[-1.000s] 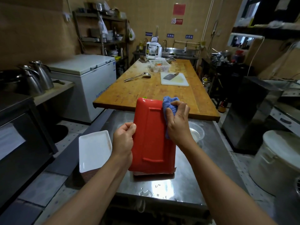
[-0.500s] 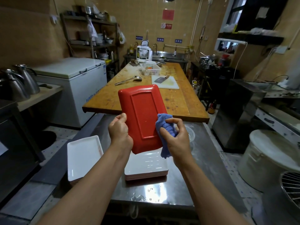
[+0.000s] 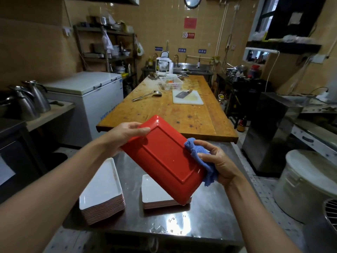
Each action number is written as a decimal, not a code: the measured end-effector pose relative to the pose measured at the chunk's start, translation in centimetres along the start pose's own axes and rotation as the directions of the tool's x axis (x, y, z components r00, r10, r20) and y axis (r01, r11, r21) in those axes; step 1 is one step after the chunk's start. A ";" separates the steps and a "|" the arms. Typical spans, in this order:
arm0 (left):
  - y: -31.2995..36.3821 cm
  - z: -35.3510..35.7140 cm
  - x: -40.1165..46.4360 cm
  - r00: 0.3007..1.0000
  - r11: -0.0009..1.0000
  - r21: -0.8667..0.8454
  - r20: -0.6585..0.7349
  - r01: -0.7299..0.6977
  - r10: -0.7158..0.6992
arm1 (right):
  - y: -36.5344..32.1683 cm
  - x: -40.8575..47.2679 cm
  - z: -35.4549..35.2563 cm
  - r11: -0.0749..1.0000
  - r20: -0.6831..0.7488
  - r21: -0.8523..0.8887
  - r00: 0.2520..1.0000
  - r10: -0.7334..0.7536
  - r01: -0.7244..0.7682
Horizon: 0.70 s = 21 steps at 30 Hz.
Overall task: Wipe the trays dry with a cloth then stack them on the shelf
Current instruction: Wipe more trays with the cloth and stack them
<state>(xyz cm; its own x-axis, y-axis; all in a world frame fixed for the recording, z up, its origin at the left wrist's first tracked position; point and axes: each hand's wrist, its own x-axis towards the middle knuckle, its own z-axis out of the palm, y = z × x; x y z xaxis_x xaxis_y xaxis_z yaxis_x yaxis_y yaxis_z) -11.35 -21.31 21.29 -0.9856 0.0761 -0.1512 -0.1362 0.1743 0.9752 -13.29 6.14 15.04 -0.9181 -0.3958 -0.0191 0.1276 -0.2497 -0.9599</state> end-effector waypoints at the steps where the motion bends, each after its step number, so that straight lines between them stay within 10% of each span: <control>1: 0.1 0.0 -0.1 0.998 1.000 -0.002 0.062 0.024 -0.024 | -0.3 0.2 0.1 1.000 0.021 -0.007 1.000 -0.003 0.003; 8: -1.4 0.1 -0.2 1.000 0.972 -0.234 -0.010 0.024 -0.027 | -1.8 1.9 1.0 0.948 -0.029 -0.275 0.985 -0.172 0.158; 12: -2.1 0.9 0.2 0.989 0.927 -0.372 -0.112 0.052 -0.100 | -0.6 2.2 2.6 0.670 -0.042 -0.675 0.892 -0.451 0.307; 21: -2.3 2.4 1.2 0.951 0.809 -0.585 -0.212 0.063 -0.227 | 2.6 -0.7 3.4 0.406 0.065 -0.853 0.840 -0.539 0.327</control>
<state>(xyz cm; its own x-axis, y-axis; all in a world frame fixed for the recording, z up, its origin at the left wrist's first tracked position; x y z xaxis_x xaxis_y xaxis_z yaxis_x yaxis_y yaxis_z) -11.96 -19.28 18.46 -0.9272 -0.1750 -0.3311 -0.2311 -0.4285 0.8735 -11.04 2.75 13.49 -0.8152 -0.2553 0.5199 -0.5687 0.5228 -0.6350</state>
